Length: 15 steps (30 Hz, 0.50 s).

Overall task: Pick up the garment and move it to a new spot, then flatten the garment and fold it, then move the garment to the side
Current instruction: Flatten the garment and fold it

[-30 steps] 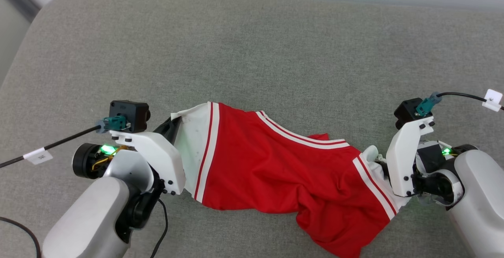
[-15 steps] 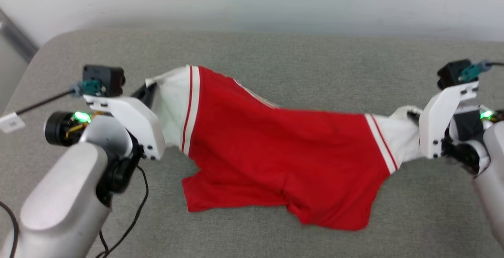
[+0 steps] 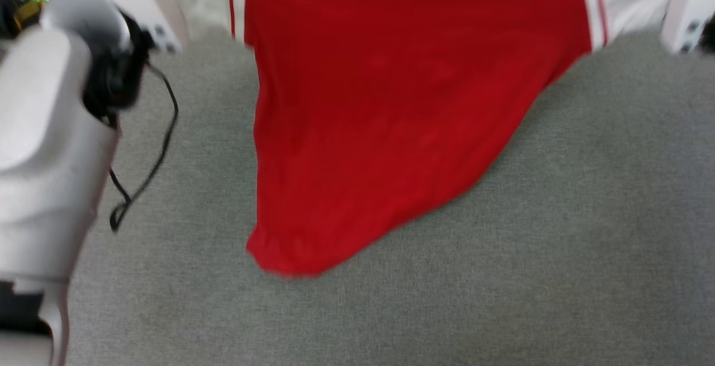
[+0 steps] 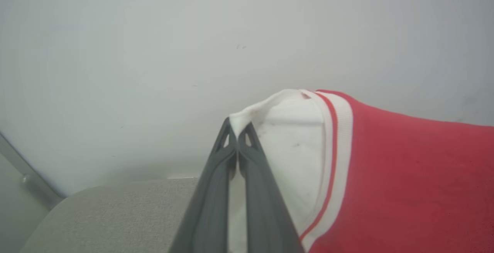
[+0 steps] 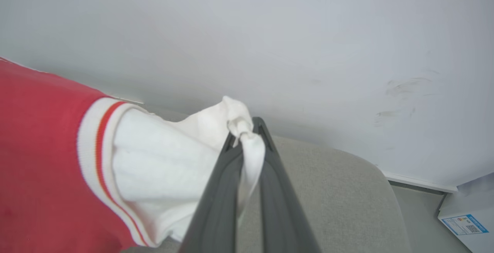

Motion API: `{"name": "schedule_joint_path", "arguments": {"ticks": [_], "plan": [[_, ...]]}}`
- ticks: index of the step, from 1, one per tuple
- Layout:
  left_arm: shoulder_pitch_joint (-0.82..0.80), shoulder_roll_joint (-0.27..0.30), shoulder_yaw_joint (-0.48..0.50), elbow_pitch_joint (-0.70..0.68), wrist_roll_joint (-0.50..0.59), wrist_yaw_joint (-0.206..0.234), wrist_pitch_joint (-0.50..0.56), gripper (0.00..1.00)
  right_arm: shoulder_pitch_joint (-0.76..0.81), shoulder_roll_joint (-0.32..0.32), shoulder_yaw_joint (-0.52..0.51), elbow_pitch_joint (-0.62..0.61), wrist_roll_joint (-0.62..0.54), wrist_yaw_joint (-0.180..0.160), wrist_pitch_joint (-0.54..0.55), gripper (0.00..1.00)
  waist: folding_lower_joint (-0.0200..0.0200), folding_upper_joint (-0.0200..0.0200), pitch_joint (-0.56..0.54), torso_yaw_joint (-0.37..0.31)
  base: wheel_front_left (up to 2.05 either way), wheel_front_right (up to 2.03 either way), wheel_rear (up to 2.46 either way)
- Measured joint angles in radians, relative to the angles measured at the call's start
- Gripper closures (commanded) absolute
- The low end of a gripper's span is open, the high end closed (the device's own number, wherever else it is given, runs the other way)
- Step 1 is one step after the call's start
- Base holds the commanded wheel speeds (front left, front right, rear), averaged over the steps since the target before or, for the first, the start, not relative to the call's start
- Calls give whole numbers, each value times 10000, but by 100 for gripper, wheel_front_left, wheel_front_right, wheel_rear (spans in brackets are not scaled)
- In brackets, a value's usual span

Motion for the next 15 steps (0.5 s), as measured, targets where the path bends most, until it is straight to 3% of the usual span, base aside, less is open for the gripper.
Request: {"name": "schedule_joint_path", "arguments": {"ticks": [15], "plan": [[-5413, 52, 683, 1894, 848, -543, -2382, 100, -5074, 38, -1197, 240, -2368, 4, -1724, 100, 1, 0, 2365, -87, 0, 0, 0]]}}
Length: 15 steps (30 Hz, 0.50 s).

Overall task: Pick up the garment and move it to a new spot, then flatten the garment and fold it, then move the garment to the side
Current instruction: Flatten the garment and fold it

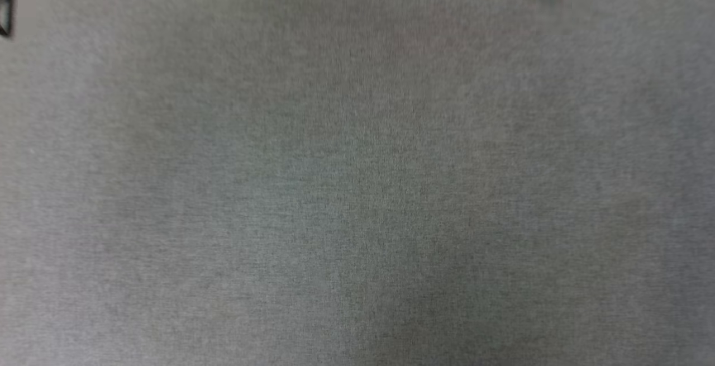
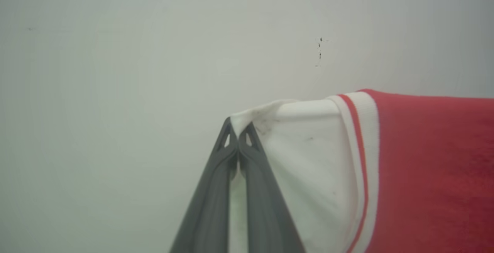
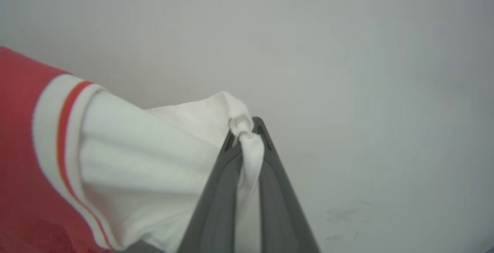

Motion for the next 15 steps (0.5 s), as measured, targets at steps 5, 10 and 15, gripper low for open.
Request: {"name": "schedule_joint_path", "arguments": {"ticks": [5, 10, 15], "plan": [[-814, -8, 81, 410, 0, -192, -305, 100, -718, 84, -81, 67, -330, 0, -245, 100, 0, 0, 814, 10, 0, 0, 0], [-895, -111, 42, 947, -38, -370, -558, 100, -750, 357, -4, 245, -470, 0, -295, 100, 1, 0, 1491, 16, 0, 0, 0], [-685, -280, -27, 1582, -142, -577, -840, 100, -685, 529, 161, 522, -397, 0, -286, 100, 0, 0, 2017, -14, 0, 0, 0]]}}
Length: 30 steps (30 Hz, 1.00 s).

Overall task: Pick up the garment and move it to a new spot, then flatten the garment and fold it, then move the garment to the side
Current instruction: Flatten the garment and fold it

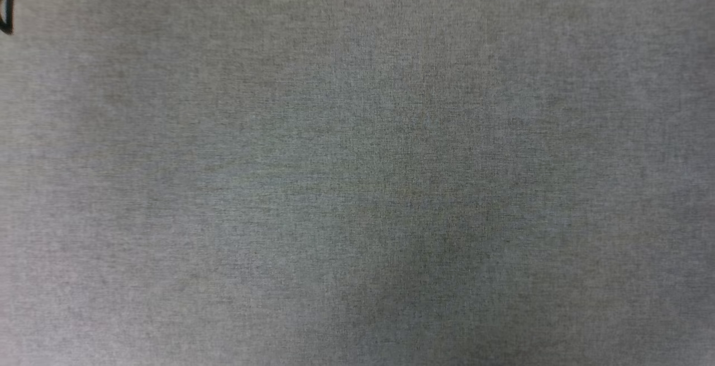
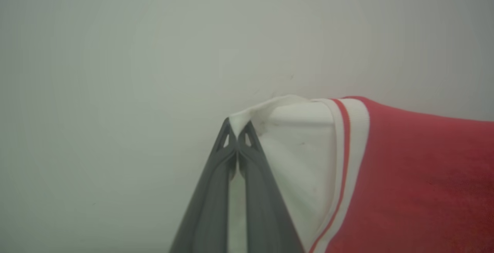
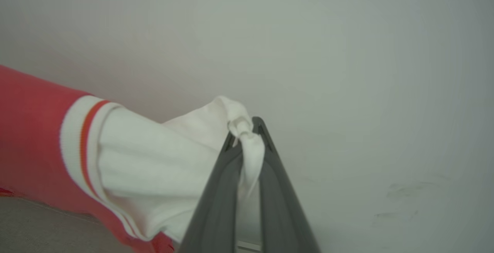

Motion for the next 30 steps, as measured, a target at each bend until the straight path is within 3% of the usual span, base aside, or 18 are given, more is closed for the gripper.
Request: {"name": "schedule_joint_path", "arguments": {"ticks": [9, 18, 24, 30], "plan": [[1046, -171, -38, 1085, -247, -495, -594, 100, 1330, 318, 157, 265, 809, 0, -387, 100, -1, 0, -22, -102, 0, 0, 0], [4764, -201, 58, 621, -648, -840, -1083, 100, 5405, 190, 752, -826, 2194, -2, -945, 100, -2, 0, -1598, -124, 0, 0, 0], [8325, -196, 522, -930, -1076, -464, -1129, 100, 8633, 19, 675, -2364, 2840, 0, -792, 100, -3, 0, -2928, -138, 0, 0, 0], [11715, -25, 823, -2872, -1490, 416, -1045, 100, 11693, 100, 35, -3979, 3089, 2, -424, 100, -4, 0, -4180, -140, 0, 0, 0]]}}
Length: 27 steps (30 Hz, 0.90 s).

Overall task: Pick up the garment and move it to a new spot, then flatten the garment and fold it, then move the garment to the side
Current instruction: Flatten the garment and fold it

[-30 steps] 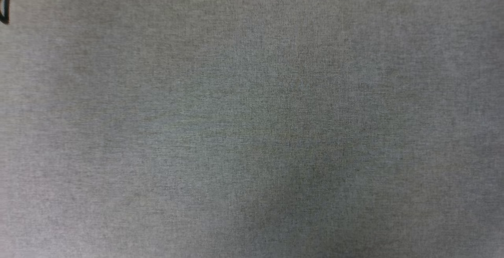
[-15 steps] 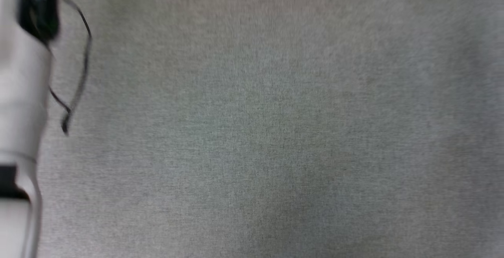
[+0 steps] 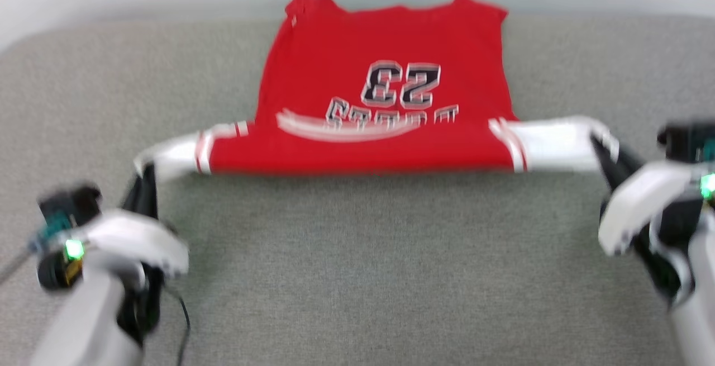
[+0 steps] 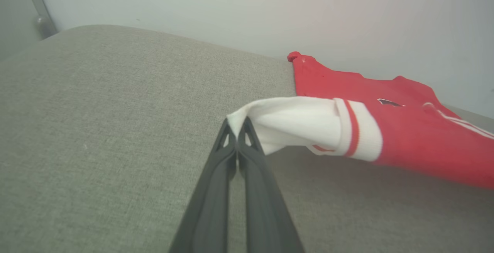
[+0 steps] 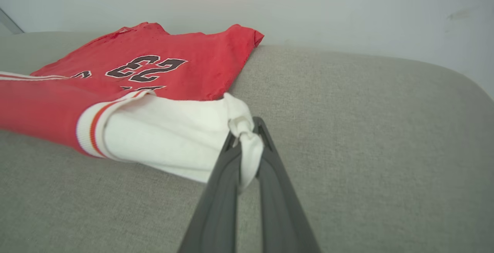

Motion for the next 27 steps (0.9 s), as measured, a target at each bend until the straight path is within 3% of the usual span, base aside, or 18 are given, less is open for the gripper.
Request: {"name": "schedule_joint_path", "arguments": {"ticks": [10, 16, 17, 18, 19, 27], "plan": [[4390, 309, -132, -2817, -165, 1944, 849, 100, 4351, 1020, -949, -1446, 96, -2, 627, 100, -1, 0, -1402, 68, 0, 0, 0], [5731, 401, -502, -3917, 58, 2656, 1185, 100, 6300, 1292, -1085, -1722, 125, -2, 905, 100, -2, 0, -1924, 207, 0, 0, 0], [5910, 376, -510, -4086, 40, 2729, 1183, 100, 6498, 1390, -1147, -1758, 132, -2, 959, 86, -1, 0, -1984, 221, 0, 0, 0], [6052, 357, -523, -4249, 35, 2796, 1181, 100, 6638, 1457, -1210, -1785, 127, -2, 963, 49, -1, 0, -2028, 238, 0, 0, 0], [6134, 351, -550, -4397, 36, 2849, 1183, 100, 6730, 1476, -1258, -1831, 111, -2, 941, 0, -1, 0, -2056, 254, 0, 0, 0], [5955, 399, -796, -5474, 433, 2968, 1122, 100, 5828, 1496, -2011, -2357, 169, -8, 798, 0, 0, 0, -1941, 404, 0, 0, 0]]}}
